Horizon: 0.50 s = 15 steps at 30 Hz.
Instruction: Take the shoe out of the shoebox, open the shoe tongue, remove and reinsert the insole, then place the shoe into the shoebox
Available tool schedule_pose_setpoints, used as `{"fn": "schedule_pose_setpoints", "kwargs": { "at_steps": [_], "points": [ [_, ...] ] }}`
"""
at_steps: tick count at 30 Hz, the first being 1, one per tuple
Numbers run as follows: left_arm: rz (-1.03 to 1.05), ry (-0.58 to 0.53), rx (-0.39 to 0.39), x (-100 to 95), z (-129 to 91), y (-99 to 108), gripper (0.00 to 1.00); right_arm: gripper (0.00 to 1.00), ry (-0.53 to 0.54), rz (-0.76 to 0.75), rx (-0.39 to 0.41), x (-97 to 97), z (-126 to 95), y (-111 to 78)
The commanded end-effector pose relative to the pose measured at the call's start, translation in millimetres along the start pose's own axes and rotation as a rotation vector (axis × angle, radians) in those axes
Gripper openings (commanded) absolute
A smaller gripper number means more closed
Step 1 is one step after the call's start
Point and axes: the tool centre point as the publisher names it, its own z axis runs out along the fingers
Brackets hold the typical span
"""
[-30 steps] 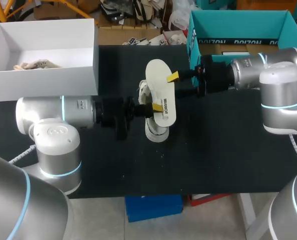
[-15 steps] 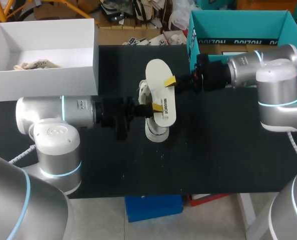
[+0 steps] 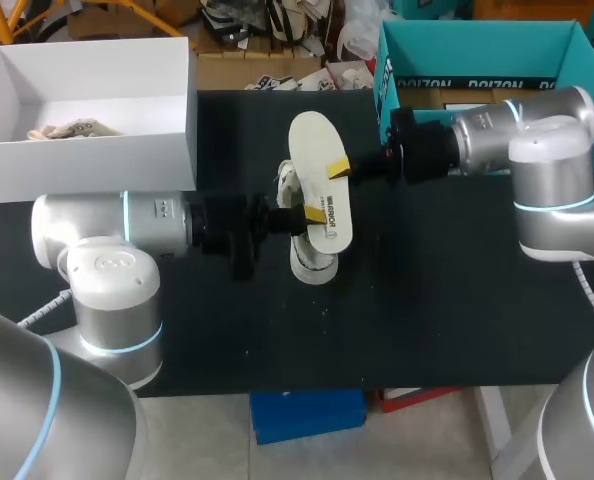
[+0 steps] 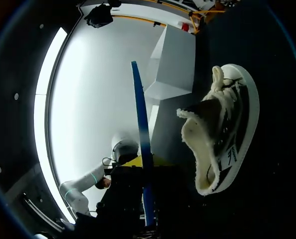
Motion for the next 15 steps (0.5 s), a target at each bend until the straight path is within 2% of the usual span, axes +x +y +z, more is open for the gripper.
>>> {"fn": "schedule_pose_setpoints", "kwargs": {
  "at_steps": [1, 9, 11, 15],
  "points": [
    [0.015, 0.115, -0.018, -4.7, -1.7, 0.3, 1.0, 0.0, 0.0, 0.001, 0.001, -0.6, 1.3, 1.6],
    [-0.045, 0.479, -0.028, -37.1, -36.5, 4.2, 1.0, 0.0, 0.0, 0.001, 0.001, -0.6, 1.3, 1.6],
    [-0.066, 0.609, -0.04, -43.3, -44.7, 4.8, 1.0, 0.0, 0.0, 0.001, 0.001, -0.6, 1.3, 1.6],
    [-0.057, 0.754, -0.058, -57.2, -51.0, 4.5, 1.0, 0.0, 0.0, 0.001, 0.001, -0.6, 1.3, 1.6]
  ]
}}
